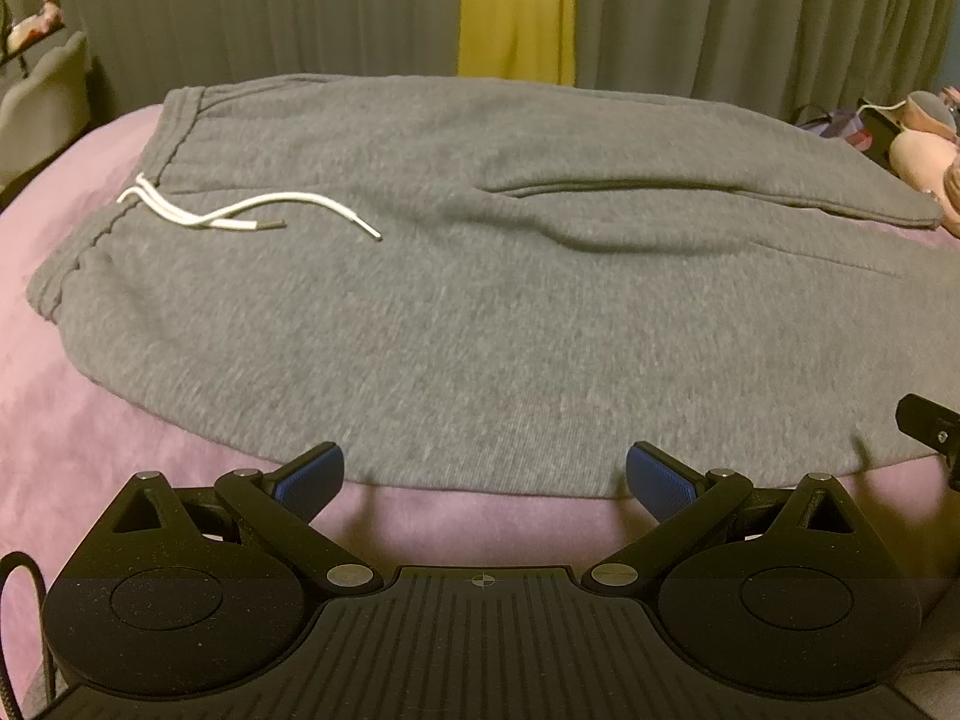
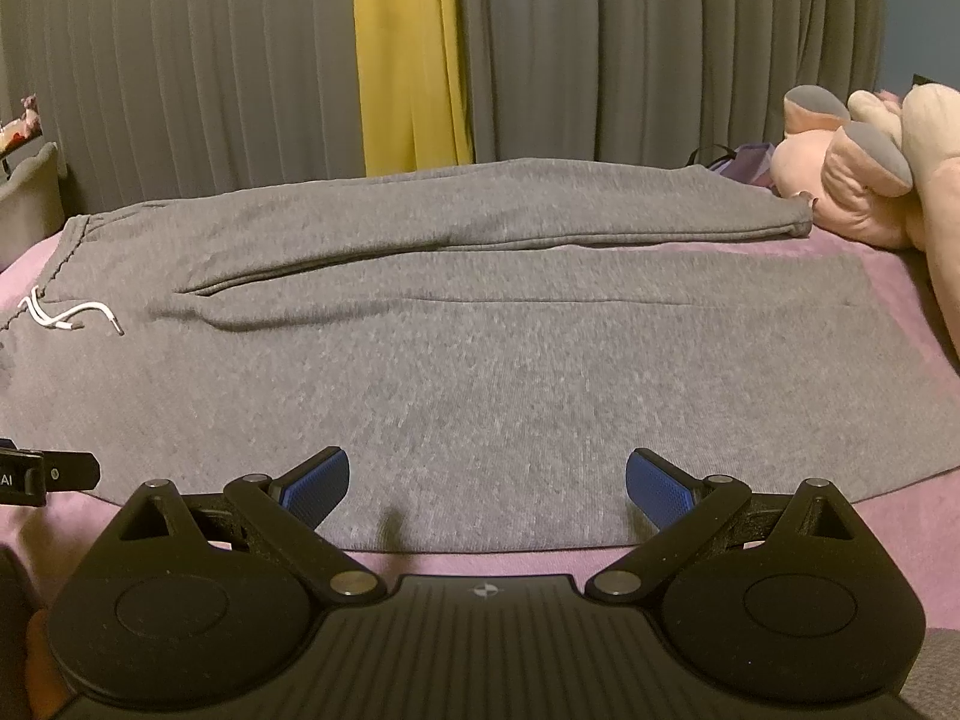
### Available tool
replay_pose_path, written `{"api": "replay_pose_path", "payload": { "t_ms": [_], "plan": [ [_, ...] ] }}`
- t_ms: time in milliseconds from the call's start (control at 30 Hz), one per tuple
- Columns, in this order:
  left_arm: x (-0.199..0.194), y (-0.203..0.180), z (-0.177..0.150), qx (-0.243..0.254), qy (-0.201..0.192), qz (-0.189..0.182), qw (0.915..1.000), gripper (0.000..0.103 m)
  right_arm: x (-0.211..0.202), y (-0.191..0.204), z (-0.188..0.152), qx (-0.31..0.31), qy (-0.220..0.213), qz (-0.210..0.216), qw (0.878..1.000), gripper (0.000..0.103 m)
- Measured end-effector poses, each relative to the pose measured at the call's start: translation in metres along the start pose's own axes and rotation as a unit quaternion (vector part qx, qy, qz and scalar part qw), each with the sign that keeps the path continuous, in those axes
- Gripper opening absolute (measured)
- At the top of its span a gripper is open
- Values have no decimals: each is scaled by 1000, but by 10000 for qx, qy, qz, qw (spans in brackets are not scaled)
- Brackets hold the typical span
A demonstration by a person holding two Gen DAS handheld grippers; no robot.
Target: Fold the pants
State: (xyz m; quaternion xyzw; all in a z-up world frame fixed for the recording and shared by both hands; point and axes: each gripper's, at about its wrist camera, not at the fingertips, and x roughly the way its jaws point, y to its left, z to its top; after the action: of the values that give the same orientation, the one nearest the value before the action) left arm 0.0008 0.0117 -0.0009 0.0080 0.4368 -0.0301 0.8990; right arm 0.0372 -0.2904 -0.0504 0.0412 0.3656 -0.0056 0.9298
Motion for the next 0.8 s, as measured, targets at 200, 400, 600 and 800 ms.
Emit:
{"api": "replay_pose_path", "payload": {
  "t_ms": [200,400,600,800],
  "plan": [
    [-3,5,4,-185,-56,-31,9998,103,2,-4,2,181,22,124,9998,99],
    [3,21,16,-577,-237,181,9979,103,31,-19,17,598,311,4,9977,99],
    [23,36,43,-878,-514,581,9931,103,75,-36,23,1045,1018,-186,9891,99],
    [44,55,71,-1758,-859,827,9772,103,87,-50,21,1576,980,-94,9826,99]
  ]
}}
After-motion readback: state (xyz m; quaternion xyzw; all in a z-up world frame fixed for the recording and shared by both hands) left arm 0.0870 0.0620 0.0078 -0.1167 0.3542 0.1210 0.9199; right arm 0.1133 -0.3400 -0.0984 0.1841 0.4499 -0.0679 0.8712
